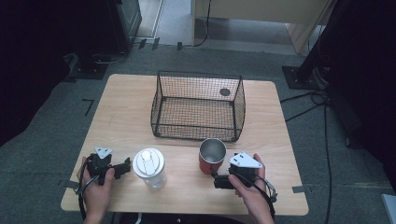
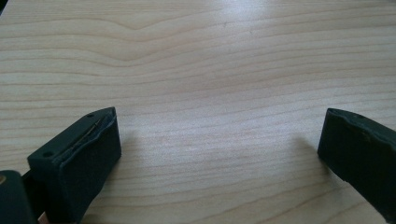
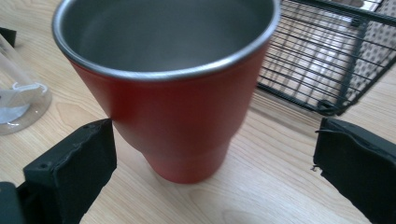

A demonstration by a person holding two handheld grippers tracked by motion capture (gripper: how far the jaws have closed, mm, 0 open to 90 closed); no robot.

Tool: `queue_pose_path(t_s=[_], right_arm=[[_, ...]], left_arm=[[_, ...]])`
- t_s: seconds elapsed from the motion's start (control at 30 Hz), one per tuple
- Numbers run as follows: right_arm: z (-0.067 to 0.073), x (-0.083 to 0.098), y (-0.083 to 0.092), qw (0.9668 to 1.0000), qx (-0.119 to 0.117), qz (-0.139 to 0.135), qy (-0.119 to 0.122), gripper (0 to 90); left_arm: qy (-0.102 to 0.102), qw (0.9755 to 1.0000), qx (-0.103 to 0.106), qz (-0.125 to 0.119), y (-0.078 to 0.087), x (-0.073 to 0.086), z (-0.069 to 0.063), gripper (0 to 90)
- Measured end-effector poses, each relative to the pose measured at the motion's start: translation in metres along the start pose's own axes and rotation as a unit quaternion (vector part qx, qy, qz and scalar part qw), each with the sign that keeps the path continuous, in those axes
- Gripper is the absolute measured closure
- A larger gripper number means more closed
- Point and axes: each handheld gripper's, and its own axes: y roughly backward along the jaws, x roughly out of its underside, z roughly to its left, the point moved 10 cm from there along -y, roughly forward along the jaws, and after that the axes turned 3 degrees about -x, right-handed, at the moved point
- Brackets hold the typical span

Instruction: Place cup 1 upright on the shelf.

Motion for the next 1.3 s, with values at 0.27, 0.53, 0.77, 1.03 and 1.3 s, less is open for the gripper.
queue_pose_path(t_s=[0.27,0.53,0.77,1.03,1.3], right_arm=[[0.009,-0.009,-0.009,0.9999,-0.009,-0.009,-0.004,0.0],[0.02,-0.018,-0.017,0.9994,-0.023,-0.026,-0.009,0.0],[0.022,-0.022,-0.026,0.9995,-0.009,-0.026,-0.014,0.0],[0.021,-0.023,-0.035,0.9992,0.007,-0.033,-0.02,0.0],[0.019,-0.024,-0.039,0.9982,0.025,-0.049,-0.025,6.5]], left_arm=[[0.0,1.0,0.0,0.0,0.0,0.0,0.0,0.0],[0.0,1.0,0.0,0.0,0.0,0.0,0.0,0.0],[0.0,1.0,0.0,0.0,0.0,0.0,0.0,0.0],[0.0,1.0,0.0,0.0,0.0,0.0,0.0,0.0],[0.0,1.0,0.0,0.0,0.0,0.0,0.0,0.0]])
